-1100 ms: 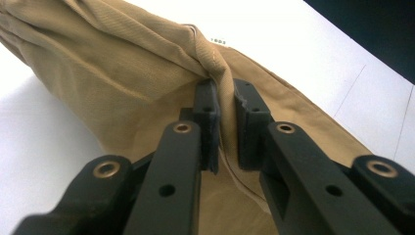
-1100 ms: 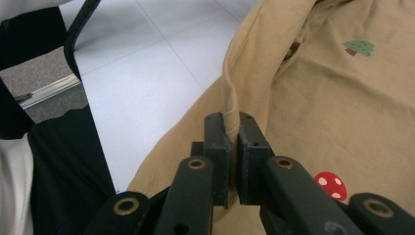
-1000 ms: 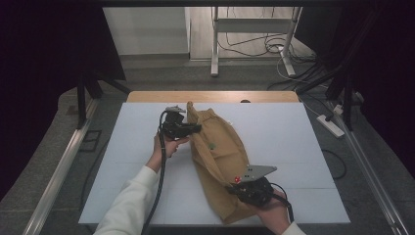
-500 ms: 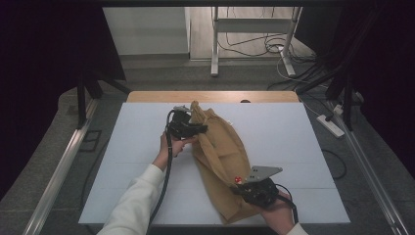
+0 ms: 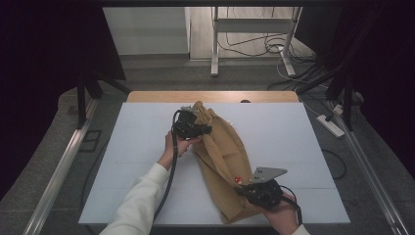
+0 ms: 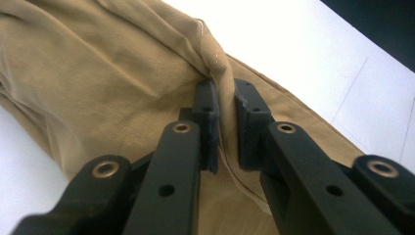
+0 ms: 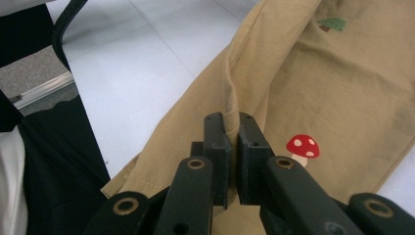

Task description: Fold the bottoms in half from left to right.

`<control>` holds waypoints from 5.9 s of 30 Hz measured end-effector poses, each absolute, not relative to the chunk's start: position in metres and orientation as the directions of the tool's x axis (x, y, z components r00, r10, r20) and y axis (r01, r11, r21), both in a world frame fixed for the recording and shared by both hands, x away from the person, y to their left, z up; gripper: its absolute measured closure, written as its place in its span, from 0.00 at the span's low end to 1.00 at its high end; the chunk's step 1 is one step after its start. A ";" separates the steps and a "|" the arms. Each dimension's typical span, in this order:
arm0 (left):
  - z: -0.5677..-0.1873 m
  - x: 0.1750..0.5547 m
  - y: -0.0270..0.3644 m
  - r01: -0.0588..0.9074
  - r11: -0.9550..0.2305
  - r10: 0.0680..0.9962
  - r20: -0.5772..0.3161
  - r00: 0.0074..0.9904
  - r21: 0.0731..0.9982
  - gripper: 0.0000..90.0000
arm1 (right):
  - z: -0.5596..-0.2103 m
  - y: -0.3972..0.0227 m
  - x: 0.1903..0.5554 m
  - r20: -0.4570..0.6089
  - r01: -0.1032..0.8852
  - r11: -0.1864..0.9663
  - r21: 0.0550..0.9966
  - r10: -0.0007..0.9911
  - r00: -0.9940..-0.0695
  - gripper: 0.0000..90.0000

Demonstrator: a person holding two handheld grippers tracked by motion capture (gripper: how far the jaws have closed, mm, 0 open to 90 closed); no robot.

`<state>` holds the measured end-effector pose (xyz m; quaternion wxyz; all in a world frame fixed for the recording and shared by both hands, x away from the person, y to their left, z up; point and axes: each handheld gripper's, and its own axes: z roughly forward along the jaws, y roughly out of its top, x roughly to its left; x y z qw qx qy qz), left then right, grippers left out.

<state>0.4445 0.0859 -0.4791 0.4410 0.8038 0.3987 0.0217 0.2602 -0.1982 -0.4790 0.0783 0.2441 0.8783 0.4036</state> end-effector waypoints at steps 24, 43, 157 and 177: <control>-0.492 0.451 0.056 0.639 -0.334 0.652 -0.320 0.687 0.693 0.88 | -0.484 -0.213 0.257 0.061 0.387 0.559 0.733 0.513 -0.856 0.94; -0.502 0.455 0.040 0.650 -0.346 0.645 -0.331 0.689 0.677 0.87 | -0.487 -0.221 0.255 0.067 0.407 0.560 0.721 0.529 -0.846 0.94; -0.483 0.348 0.155 0.565 -0.376 0.691 -0.184 0.699 0.734 0.35 | -0.512 -0.133 0.297 -0.031 0.397 0.738 0.545 0.492 -0.870 0.94; -0.480 0.348 0.159 0.564 -0.381 0.691 -0.180 0.701 0.733 0.34 | -0.506 -0.122 0.287 0.053 0.384 0.716 0.583 0.438 -0.897 0.94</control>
